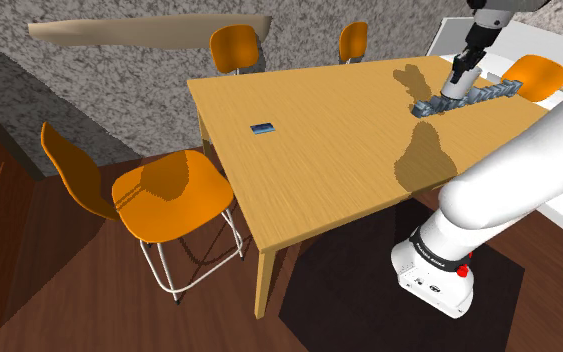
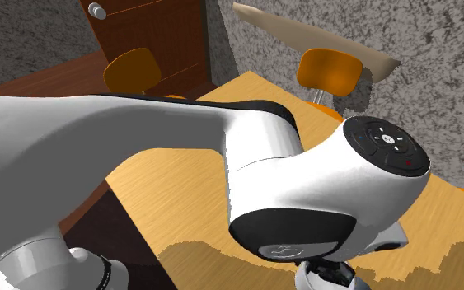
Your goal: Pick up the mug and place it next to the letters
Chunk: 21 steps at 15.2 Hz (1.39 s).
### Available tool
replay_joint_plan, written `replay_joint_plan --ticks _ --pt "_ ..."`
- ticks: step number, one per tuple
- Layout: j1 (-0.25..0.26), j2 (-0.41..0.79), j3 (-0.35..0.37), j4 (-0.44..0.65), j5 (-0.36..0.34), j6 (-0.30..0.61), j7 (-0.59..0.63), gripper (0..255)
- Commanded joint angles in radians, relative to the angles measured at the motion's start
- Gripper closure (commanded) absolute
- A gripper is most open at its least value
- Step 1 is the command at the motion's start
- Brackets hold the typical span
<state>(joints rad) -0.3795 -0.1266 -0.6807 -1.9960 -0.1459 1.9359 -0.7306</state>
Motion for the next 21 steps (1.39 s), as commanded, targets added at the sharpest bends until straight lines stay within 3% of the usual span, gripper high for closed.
replay_joint_plan --ticks 1,7,12,16,21 --pt "-0.021 0.013 -0.033 0.015 0.008 0.001 -0.060 255" --pt "-0.086 0.108 -0.132 0.095 0.082 0.005 -0.251 255" --pt "-0.170 0.236 -0.197 0.197 0.196 -0.007 -0.432 255" --pt "-0.277 0.362 -0.218 0.305 0.307 -0.037 -0.577 255" --pt "-0.456 0.526 -0.199 0.481 0.438 -0.100 -0.728 255"
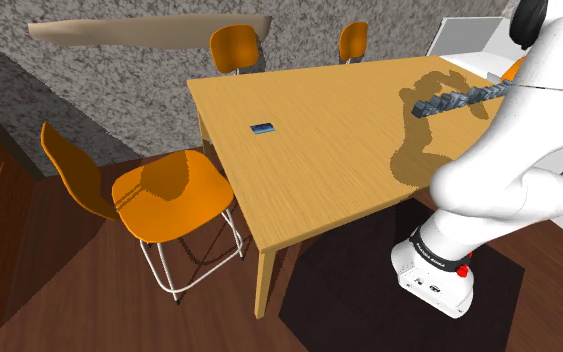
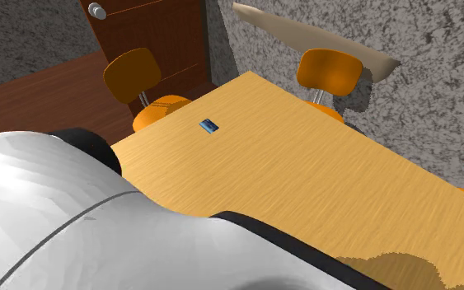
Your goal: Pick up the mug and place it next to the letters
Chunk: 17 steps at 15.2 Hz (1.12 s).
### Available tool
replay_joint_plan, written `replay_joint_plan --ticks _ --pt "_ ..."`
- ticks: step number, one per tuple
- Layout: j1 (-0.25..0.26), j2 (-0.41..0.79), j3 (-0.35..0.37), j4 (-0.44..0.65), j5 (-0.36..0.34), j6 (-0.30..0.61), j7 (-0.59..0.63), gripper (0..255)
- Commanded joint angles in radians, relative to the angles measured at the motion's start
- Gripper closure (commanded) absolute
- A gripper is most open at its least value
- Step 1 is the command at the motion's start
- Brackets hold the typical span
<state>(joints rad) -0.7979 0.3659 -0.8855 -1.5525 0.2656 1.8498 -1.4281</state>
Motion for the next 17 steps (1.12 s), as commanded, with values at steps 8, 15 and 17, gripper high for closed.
replay_joint_plan --ticks 8,15,17 --pt "-0.088 0.090 0.025 0.027 0.071 0.039 -0.075 255" --pt "-0.085 0.110 0.037 -0.044 0.092 0.122 -0.089 255" --pt "-0.086 0.117 0.042 -0.061 0.099 0.144 -0.094 255"
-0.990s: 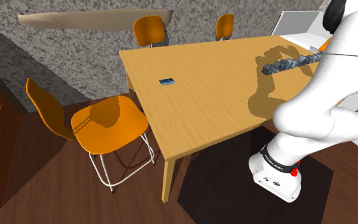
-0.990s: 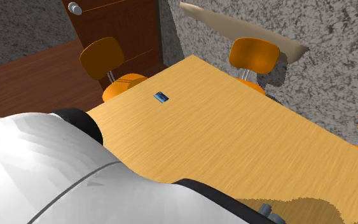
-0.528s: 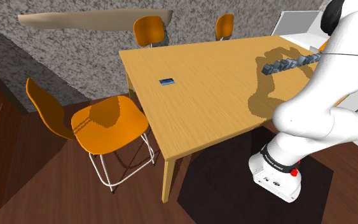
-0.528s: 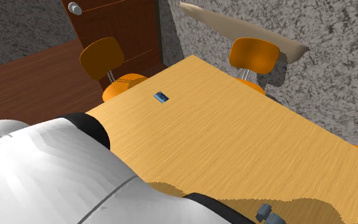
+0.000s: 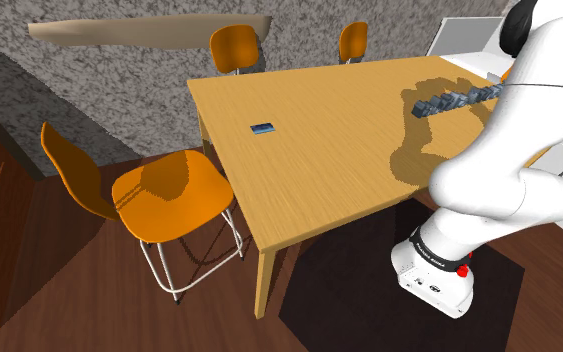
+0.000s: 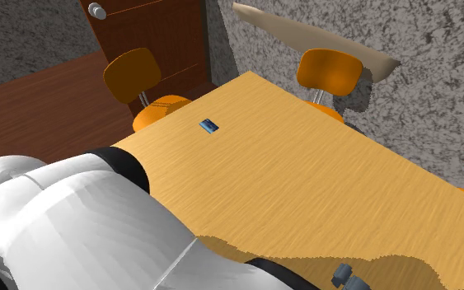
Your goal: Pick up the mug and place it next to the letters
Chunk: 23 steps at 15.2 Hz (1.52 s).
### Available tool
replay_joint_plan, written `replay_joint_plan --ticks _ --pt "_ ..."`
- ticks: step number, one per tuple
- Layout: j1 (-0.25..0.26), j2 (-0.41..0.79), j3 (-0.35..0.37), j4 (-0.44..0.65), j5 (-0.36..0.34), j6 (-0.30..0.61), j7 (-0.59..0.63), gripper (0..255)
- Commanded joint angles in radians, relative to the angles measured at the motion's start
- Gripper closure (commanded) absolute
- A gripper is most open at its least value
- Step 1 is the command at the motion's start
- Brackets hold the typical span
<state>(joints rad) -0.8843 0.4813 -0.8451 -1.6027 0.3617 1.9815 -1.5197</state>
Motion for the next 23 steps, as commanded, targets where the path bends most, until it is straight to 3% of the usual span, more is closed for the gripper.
replay_joint_plan --ticks 1,14,22,23 --pt "0.000 0.006 0.004 -0.019 0.007 0.024 -0.005 255" --pt "-0.022 0.078 0.051 -0.106 0.074 0.166 -0.045 255" --pt "-0.022 0.078 0.051 -0.106 0.074 0.166 -0.045 255" --pt "-0.022 0.078 0.051 -0.106 0.074 0.166 -0.045 0"
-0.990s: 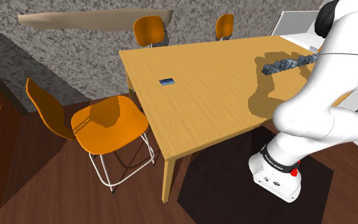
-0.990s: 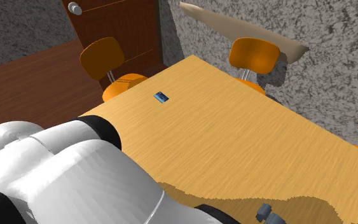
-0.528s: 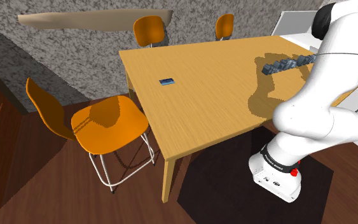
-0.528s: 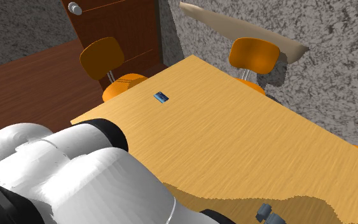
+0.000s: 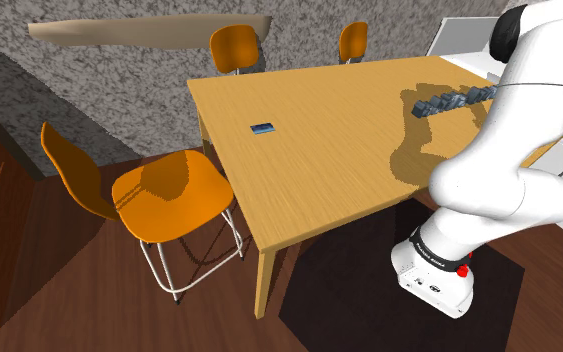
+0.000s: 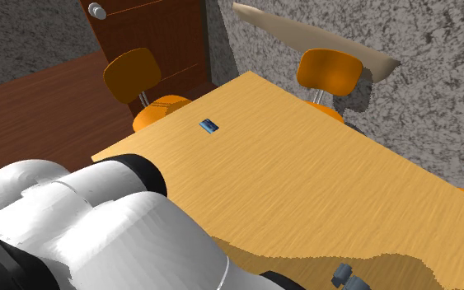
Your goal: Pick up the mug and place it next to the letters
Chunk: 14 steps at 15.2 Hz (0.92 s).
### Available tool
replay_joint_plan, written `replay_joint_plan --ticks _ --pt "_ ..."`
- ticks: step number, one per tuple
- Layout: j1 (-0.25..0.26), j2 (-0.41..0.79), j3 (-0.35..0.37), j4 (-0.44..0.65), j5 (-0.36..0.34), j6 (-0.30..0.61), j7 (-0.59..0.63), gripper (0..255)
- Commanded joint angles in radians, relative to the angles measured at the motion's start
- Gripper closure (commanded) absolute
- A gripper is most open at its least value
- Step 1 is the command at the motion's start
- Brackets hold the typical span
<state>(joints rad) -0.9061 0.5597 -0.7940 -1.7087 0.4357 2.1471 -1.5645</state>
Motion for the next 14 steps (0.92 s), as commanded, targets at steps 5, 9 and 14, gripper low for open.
replay_joint_plan --ticks 5,9,14 --pt "0.000 0.000 0.000 0.000 0.000 0.000 0.000 0" --pt "0.029 -0.064 -0.039 0.039 -0.054 -0.090 0.033 0" --pt "0.029 -0.064 -0.039 0.039 -0.055 -0.090 0.033 0"
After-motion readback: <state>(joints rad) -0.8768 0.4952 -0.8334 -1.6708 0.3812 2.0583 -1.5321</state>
